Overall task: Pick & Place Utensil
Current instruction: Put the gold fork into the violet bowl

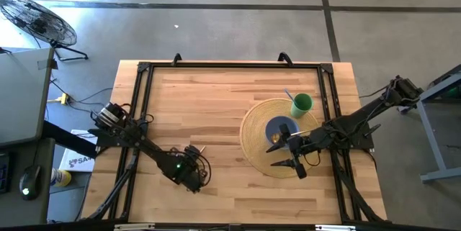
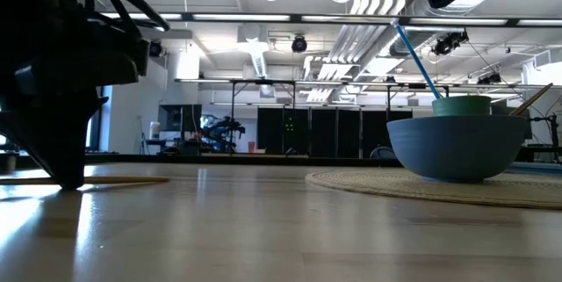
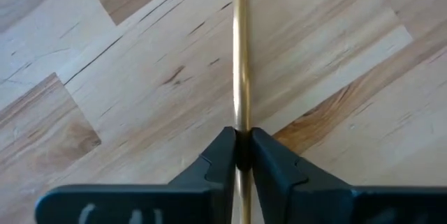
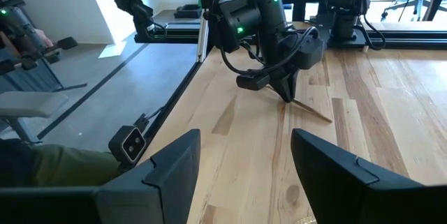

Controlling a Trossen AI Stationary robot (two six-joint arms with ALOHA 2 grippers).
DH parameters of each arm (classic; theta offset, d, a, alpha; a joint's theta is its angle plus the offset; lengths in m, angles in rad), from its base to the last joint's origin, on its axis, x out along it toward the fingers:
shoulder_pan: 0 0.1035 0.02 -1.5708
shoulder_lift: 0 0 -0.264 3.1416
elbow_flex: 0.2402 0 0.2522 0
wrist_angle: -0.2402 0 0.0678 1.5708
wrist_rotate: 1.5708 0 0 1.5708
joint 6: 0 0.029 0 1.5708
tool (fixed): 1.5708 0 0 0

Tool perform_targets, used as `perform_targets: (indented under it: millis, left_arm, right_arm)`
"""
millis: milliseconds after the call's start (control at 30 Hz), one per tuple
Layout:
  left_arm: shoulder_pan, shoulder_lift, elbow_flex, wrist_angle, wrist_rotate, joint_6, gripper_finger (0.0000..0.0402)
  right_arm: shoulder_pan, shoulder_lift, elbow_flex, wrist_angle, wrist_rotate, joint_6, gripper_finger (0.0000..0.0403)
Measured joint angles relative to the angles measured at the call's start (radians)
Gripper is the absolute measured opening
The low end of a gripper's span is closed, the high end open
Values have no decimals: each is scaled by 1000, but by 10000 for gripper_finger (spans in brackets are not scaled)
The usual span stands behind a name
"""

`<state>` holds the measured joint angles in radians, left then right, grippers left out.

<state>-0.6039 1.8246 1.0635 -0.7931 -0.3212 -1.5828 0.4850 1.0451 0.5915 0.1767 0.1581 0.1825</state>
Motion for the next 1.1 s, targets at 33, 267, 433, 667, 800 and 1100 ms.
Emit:
perform_targets:
  millis: [33,267,433,667,800,1100]
  left_arm:
    - [-1,0,-1,1,-3,0,43]
    - [-7,0,3,20,-22,94,10]
    - [-20,9,44,4,-105,136,17]
    - [-18,6,151,21,-414,269,9]
    - [-17,5,158,39,-689,325,9]
    - [65,9,159,276,-1020,725,9]
  right_arm:
    - [0,0,0,0,0,0,218]
    - [0,0,0,0,-5,0,218]
    - [0,0,0,-23,-31,-1,218]
    - [0,0,0,-40,92,-33,218]
    - [-1,20,0,-38,226,29,218]
    - [-54,155,0,218,492,1,218]
